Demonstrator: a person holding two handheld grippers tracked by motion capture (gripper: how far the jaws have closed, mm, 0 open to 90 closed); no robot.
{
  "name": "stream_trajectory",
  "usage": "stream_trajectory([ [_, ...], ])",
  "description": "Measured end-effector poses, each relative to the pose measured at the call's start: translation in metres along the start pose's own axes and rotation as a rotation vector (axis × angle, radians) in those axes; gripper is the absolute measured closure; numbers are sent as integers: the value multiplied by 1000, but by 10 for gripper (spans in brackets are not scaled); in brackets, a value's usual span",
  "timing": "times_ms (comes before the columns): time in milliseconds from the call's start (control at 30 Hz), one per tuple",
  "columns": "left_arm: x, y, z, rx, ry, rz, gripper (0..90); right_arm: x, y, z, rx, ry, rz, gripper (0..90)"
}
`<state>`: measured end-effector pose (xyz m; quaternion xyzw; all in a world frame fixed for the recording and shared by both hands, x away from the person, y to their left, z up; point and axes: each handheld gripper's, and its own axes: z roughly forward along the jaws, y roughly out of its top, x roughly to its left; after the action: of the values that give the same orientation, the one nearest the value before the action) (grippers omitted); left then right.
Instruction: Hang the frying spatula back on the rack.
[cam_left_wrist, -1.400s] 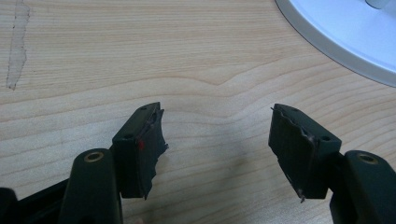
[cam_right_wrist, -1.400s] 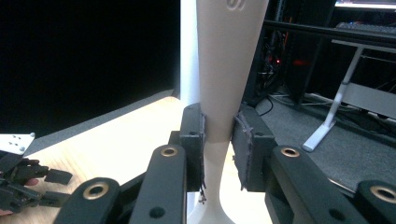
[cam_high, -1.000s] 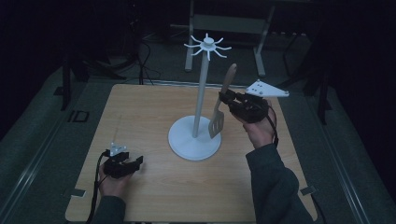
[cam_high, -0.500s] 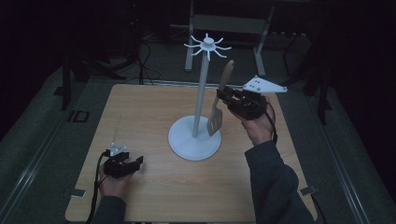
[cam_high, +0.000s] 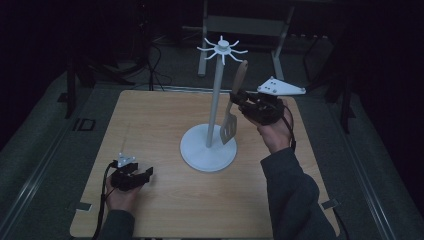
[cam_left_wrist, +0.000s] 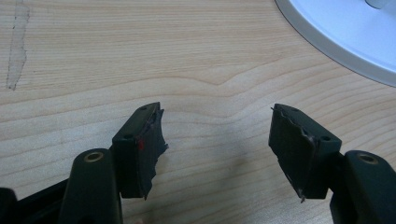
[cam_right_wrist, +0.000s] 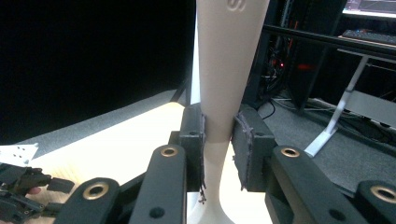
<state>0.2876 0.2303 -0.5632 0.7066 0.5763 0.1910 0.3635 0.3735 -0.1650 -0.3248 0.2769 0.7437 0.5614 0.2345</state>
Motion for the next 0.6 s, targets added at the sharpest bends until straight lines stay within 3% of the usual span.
stream_trajectory([
  [600,0,0,0,-2,1,-2,354,-1,9,10,34,4,5,747],
])
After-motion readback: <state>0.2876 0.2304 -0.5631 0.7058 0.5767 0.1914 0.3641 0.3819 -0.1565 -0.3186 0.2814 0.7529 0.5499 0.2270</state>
